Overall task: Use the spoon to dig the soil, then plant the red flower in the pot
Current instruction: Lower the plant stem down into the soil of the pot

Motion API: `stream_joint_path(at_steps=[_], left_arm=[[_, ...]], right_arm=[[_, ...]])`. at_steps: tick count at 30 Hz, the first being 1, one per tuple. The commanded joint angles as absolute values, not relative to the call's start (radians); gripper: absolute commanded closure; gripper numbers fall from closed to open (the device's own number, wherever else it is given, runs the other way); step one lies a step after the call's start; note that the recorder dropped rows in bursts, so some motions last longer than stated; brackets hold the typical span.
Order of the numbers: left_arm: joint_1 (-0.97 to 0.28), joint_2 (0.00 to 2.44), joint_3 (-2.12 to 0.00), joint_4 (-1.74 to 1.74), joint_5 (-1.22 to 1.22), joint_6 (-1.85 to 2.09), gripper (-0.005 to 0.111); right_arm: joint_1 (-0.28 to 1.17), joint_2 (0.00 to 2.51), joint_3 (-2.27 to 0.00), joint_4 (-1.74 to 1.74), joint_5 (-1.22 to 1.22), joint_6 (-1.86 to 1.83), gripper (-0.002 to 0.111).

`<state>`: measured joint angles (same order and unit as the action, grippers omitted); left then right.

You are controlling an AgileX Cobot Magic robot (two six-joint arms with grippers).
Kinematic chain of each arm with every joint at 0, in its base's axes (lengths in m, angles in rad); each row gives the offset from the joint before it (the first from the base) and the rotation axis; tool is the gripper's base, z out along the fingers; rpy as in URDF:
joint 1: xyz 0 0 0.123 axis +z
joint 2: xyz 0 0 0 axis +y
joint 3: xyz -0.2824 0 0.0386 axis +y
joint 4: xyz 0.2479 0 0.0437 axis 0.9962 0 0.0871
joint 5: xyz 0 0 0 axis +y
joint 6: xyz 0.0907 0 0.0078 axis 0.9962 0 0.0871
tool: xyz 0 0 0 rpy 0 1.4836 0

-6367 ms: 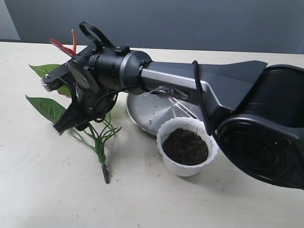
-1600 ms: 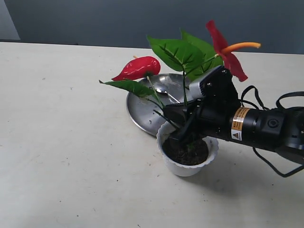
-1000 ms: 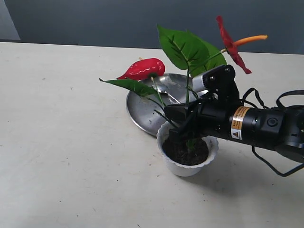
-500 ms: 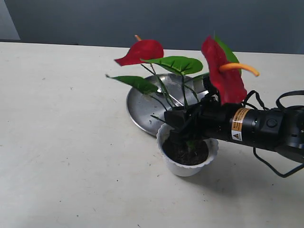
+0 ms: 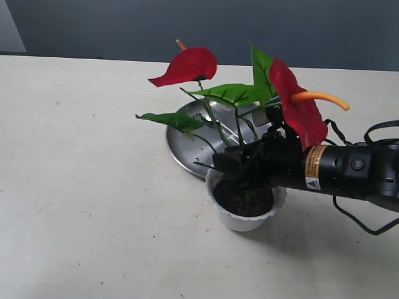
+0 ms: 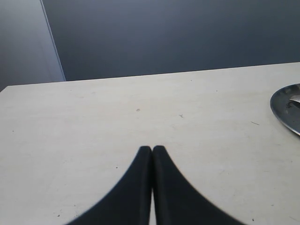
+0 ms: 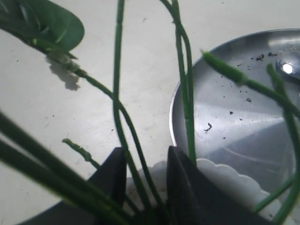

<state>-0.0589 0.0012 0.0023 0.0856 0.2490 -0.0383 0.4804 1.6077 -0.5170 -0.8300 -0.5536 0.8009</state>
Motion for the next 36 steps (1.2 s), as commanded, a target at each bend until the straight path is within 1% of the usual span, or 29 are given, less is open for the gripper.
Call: stream_joint_path(at_steps=[1, 9, 21, 23, 24, 26, 28, 36], left_arm=[[-0.052, 0.000, 0.000, 0.084, 0.239, -0.043, 0.106], [-0.052, 0.000, 0.000, 0.084, 0.239, -0.041, 0.106], [-0.052, 0.000, 0.000, 0.084, 0.239, -0.043, 0.106], [-0.052, 0.000, 0.000, 0.084, 0.239, -0.041, 0.106], [-0.052, 0.000, 0.000, 0.084, 0.239, -0.041, 0.106], [-0.052, 0.000, 0.000, 0.084, 0.239, -0.041, 0.106], [-0.052, 0.000, 0.000, 0.084, 0.239, -0.041, 0.106], [-0.052, 0.000, 0.000, 0.084, 0.239, -0.041, 0.106]], right_arm=[[0.478, 1.599, -0.483, -0.888, -0.406, 0.825, 0.078], [0.478, 1.548, -0.483, -0.892, -0.401, 0.827, 0.078], [0.478, 1.547, -0.483, -0.963, -0.401, 0.875, 0.077], [0.478, 1.547, -0.483, -0.963, -0.401, 0.877, 0.073], [0.478, 1.547, -0.483, -0.963, -0.401, 0.884, 0.069], [0.478, 1.547, -0.483, -0.963, -0.401, 0.893, 0.058], [0.478, 1.547, -0.483, -0.963, -0.401, 0.893, 0.052], [0.478, 1.547, -0.483, -0.980, -0.399, 0.895, 0.053]])
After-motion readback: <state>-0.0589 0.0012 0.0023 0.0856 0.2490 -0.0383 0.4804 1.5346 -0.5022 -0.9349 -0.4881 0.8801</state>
